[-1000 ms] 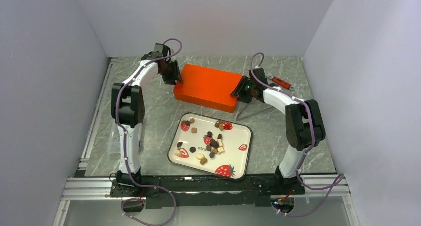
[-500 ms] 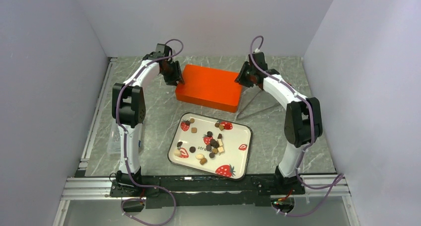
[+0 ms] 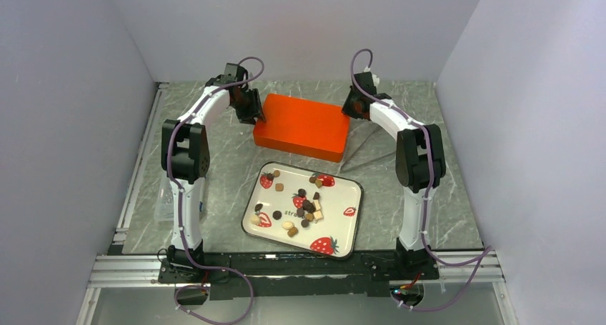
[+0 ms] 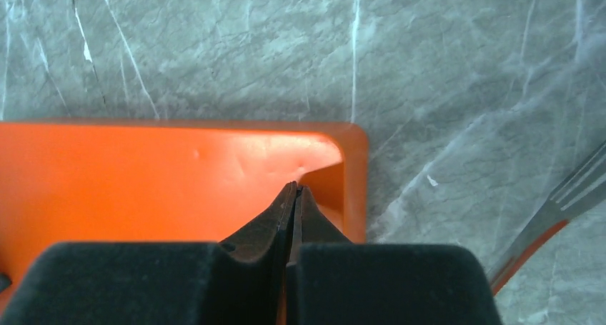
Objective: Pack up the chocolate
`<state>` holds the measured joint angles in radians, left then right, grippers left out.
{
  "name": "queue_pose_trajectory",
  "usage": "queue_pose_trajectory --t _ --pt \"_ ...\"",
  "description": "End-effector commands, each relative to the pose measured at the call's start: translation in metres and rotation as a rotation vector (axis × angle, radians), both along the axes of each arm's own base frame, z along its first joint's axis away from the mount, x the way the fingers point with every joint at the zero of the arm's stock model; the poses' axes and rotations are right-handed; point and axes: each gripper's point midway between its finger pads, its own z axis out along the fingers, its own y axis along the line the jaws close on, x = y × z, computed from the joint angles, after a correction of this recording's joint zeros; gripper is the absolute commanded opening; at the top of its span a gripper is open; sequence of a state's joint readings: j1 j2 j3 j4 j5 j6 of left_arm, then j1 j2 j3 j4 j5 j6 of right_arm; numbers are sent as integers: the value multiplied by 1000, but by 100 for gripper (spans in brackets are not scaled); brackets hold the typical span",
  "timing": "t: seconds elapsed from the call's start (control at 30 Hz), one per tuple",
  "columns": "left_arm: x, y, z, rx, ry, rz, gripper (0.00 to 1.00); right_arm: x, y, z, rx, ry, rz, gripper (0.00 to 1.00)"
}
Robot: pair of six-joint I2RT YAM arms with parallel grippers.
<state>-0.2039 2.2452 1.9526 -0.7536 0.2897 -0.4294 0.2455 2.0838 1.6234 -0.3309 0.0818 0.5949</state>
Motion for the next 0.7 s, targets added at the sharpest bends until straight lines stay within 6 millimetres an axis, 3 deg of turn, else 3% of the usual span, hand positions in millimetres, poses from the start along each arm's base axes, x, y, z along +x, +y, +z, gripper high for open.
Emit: queue_pose_trajectory --t 0.0,0.37,0.47,0.5,0.53,0.67 --pt "-12 -6 2 13 37 -32 46 -26 -30 -44 -113 134 -48 0" --pt "0 -3 19 33 -25 -39 49 -11 -9 18 -31 28 34 2" --pt "8 -4 38 37 -80 -56 51 -7 -2 36 -17 3 53 7" --pt "12 -4 46 39 -104 -59 51 -6 -1 61 -6 -36 56 9" --pt "15 -4 55 42 -130 -63 52 -4 0 53 -8 -15 58 12" --pt "23 -3 97 43 -245 -70 65 -4 1 83 7 -62 65 33"
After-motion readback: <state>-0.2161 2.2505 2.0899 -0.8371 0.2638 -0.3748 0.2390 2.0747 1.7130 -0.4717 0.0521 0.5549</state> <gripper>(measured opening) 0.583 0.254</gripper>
